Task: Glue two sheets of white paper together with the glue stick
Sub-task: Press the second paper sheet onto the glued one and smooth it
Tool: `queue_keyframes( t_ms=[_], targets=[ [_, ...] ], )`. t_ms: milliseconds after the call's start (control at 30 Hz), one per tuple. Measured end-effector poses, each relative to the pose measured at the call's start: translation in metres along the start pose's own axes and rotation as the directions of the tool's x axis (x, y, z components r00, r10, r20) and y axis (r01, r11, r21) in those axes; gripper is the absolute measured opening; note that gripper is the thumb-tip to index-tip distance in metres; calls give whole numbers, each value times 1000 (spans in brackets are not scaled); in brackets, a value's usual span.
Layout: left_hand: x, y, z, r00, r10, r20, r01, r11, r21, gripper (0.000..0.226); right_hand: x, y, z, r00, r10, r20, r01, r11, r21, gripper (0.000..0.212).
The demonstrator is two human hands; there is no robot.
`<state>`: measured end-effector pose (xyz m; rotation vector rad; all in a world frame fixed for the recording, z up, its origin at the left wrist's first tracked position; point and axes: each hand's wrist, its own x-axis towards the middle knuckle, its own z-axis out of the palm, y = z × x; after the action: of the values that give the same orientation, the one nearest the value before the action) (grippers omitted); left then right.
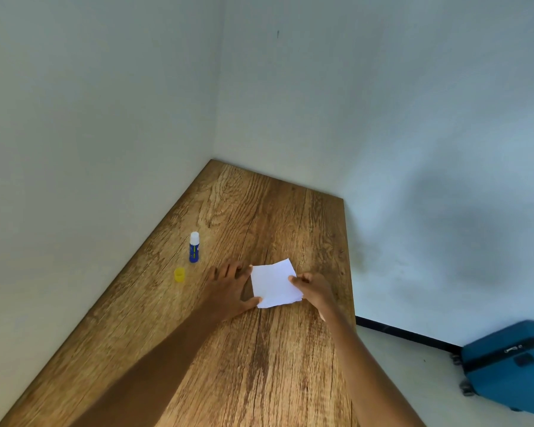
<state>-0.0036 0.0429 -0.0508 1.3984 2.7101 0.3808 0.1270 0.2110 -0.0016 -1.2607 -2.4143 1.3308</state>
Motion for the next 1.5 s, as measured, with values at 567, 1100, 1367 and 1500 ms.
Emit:
queue_keyframes(
  t_ms=[567,1100,1367,1500],
  targets=[
    [-1,-2,8,1000,-7,-19,6,999,-51,83,-15,1,14,963,-145,-227,112,982,-152,30],
    [-6,6,-2,999,-28,46,30,998,-64,83,-90,37,46,791,-578,-201,244,599,-763,35],
    [-5,6,1,997,-35,65,39,997,-67,86,-80,44,36,822,-474,-317,133,701,-701,37],
    [-4,6,1,998,-32,50,36,997,-74,86,-59,16,51,874,-427,-231,156,698,-699,44]
  ],
)
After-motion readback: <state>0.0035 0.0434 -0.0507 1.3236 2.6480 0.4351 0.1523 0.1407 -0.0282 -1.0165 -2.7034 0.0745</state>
